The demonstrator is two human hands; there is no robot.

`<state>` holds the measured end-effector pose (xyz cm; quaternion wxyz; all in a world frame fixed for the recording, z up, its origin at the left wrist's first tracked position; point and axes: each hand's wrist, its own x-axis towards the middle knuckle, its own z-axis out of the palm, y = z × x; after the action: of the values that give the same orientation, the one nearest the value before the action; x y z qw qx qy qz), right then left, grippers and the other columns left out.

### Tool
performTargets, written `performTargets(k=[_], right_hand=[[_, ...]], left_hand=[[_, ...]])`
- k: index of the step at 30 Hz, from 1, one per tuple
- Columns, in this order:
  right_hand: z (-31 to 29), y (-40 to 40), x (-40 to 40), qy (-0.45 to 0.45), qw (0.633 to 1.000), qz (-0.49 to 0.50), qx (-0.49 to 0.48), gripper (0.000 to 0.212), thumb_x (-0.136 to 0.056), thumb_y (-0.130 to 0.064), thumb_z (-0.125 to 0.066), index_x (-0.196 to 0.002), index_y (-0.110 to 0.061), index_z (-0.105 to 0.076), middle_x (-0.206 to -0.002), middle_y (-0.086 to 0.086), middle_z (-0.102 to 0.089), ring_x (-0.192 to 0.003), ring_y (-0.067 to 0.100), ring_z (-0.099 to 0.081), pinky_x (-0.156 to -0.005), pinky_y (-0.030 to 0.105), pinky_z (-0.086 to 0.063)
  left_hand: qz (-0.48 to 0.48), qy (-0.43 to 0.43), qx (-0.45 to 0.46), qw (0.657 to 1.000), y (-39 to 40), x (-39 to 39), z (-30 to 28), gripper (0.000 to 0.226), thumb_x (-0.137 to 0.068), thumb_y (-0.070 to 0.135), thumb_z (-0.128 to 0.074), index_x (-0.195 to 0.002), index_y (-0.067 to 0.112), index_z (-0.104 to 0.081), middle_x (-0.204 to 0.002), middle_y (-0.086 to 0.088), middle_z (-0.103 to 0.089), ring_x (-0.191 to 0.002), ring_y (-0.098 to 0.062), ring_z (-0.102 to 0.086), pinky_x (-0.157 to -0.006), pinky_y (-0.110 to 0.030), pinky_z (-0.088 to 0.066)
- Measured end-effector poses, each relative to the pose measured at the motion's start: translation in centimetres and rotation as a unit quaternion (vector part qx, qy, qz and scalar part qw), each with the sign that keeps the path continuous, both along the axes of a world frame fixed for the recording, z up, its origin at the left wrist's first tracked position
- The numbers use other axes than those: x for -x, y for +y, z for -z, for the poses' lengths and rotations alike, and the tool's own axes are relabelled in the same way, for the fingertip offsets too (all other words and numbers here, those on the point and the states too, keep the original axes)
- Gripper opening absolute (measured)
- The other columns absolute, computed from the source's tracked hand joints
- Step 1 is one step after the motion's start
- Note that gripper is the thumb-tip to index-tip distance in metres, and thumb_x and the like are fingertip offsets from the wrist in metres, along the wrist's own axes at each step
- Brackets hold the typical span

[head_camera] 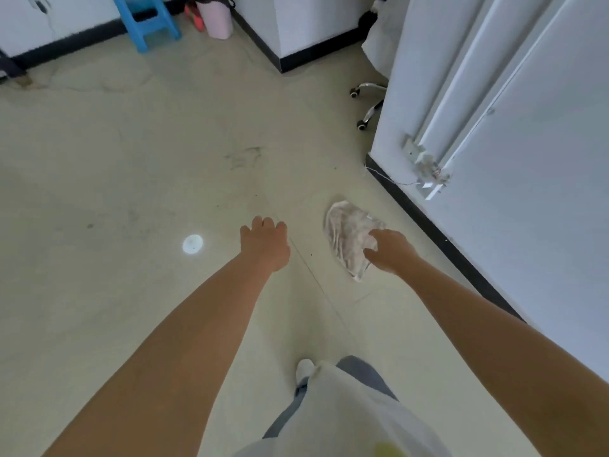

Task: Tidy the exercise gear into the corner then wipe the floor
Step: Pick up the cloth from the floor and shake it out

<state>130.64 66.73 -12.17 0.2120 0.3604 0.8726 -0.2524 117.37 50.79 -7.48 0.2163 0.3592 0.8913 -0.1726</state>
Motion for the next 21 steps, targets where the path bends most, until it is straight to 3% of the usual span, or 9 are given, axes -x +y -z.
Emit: performTargets(k=[9, 15, 21], right_hand=[[7.4, 10.7, 3.1, -0.063, 0.984, 0.163, 0.039, 0.05, -0.096, -0.029, -0.043, -0.142, -0.012, -0.036, -0.146, 0.008, -0.041, -0.138, 0.028, -0.033, -0.113, 0.041, -0.031], [13.3, 16.3, 5.2, -0.1, 0.945, 0.295, 0.103, 0.045, -0.095, -0.024, -0.043, -0.138, -0.008, -0.04, -0.141, 0.014, -0.045, -0.132, 0.031, -0.041, -0.107, 0.039, -0.036], [19.6, 18.2, 7.7, -0.103, 0.907, 0.374, 0.163, 0.041, -0.095, -0.023, -0.043, -0.134, -0.008, -0.045, -0.136, 0.015, -0.05, -0.129, 0.031, -0.043, -0.104, 0.037, -0.038]], left_hand=[[0.212, -0.037, 0.034, 0.976, 17.4, 7.6, 5.2, 0.038, -0.097, 0.022, -0.039, -0.133, 0.008, -0.039, -0.138, -0.013, -0.041, -0.133, -0.029, -0.033, -0.103, -0.039, -0.034], [0.338, -0.019, 0.067, 0.939, 28.2, 10.8, 9.2, 0.039, -0.098, 0.022, -0.041, -0.134, 0.008, -0.039, -0.137, -0.013, -0.043, -0.131, -0.029, -0.036, -0.103, -0.039, -0.034], [0.424, -0.069, 0.115, 0.896, 35.1, 12.0, 15.9, 0.037, -0.099, 0.021, -0.038, -0.133, 0.006, -0.039, -0.136, -0.015, -0.044, -0.128, -0.03, -0.039, -0.1, -0.039, -0.037]])
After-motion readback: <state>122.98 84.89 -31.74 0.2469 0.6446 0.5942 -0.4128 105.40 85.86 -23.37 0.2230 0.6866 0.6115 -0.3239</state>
